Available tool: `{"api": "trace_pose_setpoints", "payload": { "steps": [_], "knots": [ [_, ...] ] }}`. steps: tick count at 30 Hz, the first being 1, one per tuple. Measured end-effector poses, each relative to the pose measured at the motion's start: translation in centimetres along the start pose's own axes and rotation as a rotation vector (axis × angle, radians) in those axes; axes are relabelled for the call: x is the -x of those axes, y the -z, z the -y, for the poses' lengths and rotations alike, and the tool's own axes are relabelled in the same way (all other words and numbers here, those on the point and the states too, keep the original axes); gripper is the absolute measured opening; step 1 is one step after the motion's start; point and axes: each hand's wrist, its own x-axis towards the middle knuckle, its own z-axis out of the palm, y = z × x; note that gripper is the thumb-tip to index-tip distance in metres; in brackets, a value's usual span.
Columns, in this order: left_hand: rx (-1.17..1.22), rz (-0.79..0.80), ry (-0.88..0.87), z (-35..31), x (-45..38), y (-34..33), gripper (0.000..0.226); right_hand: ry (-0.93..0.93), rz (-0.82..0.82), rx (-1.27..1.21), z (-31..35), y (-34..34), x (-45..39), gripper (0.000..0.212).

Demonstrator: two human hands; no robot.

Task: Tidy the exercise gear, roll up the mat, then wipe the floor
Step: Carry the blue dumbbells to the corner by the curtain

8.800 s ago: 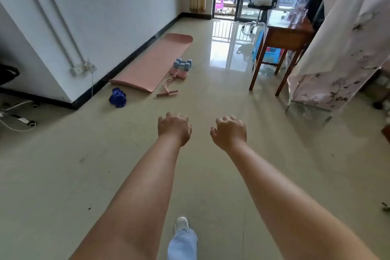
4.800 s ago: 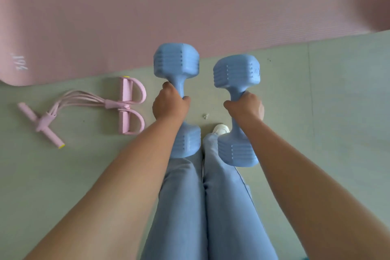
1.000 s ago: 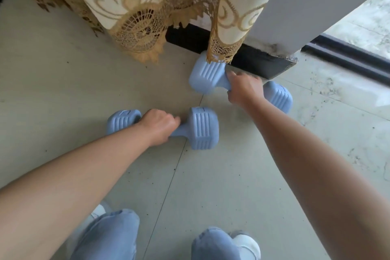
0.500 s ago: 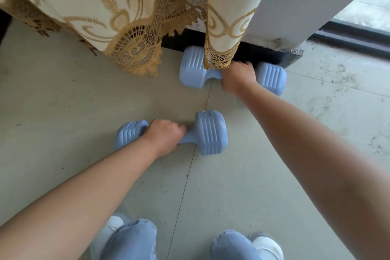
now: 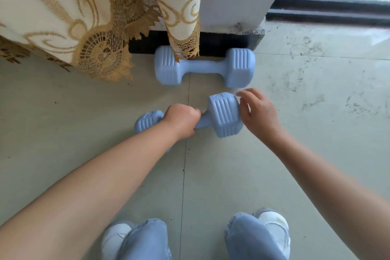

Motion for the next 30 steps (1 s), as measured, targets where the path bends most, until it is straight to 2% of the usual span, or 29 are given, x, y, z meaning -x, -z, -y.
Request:
{"api": "trace_pose_setpoints", "payload": {
  "steps": [3, 5, 10, 23, 27, 30],
  "knots": [
    [-0.044, -0.018, -0.046, -1.1, -1.8, 1.4, 0.029, -0.252, -0.020, -0.139, -0.6, 0.7, 1.4, 0.052],
    [-0.065, -0.022, -0.071, -1.5, -2.8, 2.0, 0.030, -0.335, 0.012, -0.163, -0.9, 0.8, 2.0, 0.045],
    [-0.103, -0.033, -0.096, -1.6, -4.0, 2.7, 0.032, -0.380, 0.058, -0.119, -1.4, 0.4, 2.0, 0.050],
    [-0.113, -0.058, -0.085, -0.5, -4.3, 1.8, 0.028, -0.388, 0.018, -0.120, -0.3, -0.4, 1.9, 0.051],
    [-0.097, -0.070, -0.091, -0.4, -3.9, 1.3, 0.031, -0.441, 0.140, -0.064, 0.0, -0.1, 1.0, 0.049],
    [-0.041, -0.136, -0.099, 0.0, -2.7, 1.8, 0.046, -0.464, 0.265, 0.048, 0.9, 1.0, 0.5, 0.047]
  ]
}}
